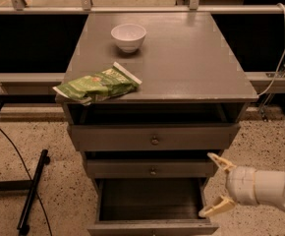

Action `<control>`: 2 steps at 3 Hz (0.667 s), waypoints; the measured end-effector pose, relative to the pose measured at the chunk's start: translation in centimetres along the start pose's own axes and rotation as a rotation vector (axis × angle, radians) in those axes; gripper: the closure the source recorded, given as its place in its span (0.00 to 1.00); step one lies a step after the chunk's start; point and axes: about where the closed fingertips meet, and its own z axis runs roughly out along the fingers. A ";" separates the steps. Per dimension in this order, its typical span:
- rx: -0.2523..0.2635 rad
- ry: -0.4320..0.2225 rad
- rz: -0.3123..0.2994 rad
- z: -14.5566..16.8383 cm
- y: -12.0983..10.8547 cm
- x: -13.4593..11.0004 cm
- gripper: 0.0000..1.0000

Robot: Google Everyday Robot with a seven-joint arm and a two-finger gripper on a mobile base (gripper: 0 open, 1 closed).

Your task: Close bottom drawer

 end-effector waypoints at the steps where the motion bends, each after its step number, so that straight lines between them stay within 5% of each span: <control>1: -0.064 -0.064 -0.108 5.4 3.6 4.9 0.00; 2: -0.146 -0.094 -0.116 11.0 7.9 11.0 0.00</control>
Offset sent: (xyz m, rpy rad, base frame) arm -0.0690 0.0427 -0.3123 0.1188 0.1184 0.2553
